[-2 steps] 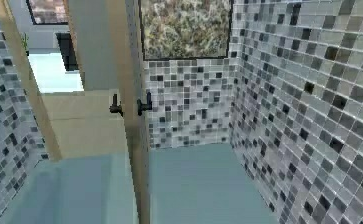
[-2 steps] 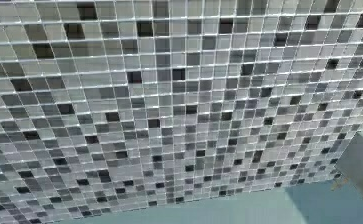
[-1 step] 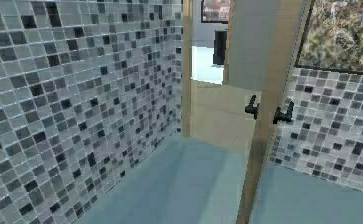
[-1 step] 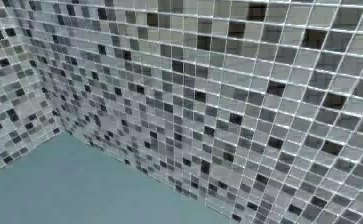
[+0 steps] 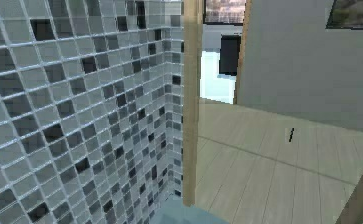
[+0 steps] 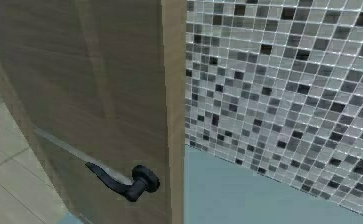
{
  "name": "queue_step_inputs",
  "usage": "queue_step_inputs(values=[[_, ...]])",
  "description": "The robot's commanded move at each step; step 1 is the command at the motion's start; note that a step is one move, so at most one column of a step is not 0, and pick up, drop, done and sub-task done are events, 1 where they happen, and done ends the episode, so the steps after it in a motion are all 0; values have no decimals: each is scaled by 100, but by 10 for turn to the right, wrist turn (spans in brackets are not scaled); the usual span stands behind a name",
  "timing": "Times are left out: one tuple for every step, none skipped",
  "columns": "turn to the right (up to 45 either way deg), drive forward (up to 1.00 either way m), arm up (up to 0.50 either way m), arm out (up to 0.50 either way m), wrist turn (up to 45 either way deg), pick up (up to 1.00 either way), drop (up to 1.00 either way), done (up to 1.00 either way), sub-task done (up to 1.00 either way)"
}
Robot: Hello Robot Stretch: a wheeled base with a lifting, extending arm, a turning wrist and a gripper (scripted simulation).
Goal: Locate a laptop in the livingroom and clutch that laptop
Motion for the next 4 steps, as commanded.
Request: queue_step_inputs(values=[[-60, 0, 0, 0, 0, 0, 0, 0, 0], [0, 25, 0, 0, 0, 0, 0, 0, 0], [330, 0, 0, 0, 0, 0, 0, 0, 0], [0, 100, 0, 0, 0, 0, 0, 0, 0]])
